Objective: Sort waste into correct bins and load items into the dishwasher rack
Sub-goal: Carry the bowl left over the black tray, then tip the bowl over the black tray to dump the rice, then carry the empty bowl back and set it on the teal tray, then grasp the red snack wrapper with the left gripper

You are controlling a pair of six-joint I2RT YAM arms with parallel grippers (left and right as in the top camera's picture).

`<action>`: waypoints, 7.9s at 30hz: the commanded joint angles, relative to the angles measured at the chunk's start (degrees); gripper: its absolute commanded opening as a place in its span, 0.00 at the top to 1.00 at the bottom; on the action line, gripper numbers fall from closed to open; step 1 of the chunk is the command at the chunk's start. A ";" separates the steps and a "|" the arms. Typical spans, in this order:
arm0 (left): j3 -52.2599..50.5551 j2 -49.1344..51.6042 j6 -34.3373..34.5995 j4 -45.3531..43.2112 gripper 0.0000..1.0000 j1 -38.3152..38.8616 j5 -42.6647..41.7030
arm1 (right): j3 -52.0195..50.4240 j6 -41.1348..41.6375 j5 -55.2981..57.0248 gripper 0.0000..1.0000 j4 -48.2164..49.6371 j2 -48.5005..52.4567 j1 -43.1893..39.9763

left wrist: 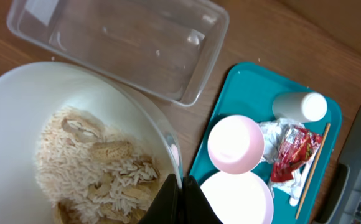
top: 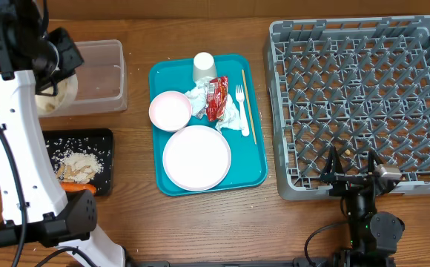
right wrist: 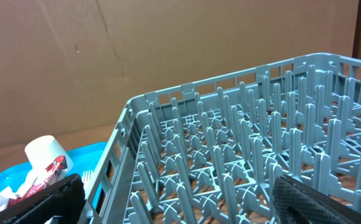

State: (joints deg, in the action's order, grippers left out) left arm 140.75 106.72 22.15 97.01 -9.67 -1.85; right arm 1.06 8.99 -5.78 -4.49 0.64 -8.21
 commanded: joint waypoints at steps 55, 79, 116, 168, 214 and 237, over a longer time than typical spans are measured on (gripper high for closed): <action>-70.23 -4.39 -39.08 -21.62 0.96 -43.10 -73.16 | -0.61 0.20 -0.31 0.00 0.33 -0.37 -0.17; -75.78 -3.56 -37.07 -28.39 0.96 -46.66 -87.54 | -0.61 0.20 -0.31 0.00 0.33 -0.37 -0.17; -56.83 -12.20 -49.72 -9.84 0.96 -25.09 -61.20 | -0.61 0.20 -0.31 0.00 0.33 -0.37 -0.17; -34.32 9.20 -14.21 -60.02 0.40 24.79 0.17 | -0.61 0.20 -0.31 0.00 0.33 -0.37 -0.17; -31.93 25.83 -8.41 -45.92 0.48 42.27 10.80 | -0.59 0.20 -0.31 0.00 0.31 -0.37 -0.17; -5.07 21.73 -8.39 -26.38 0.96 41.72 1.92 | -0.61 0.20 -0.31 0.00 0.33 -0.37 -0.17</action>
State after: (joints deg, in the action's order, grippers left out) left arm 128.99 131.46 13.41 67.55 32.53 3.31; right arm 1.06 8.99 -5.80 -4.47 0.64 -8.21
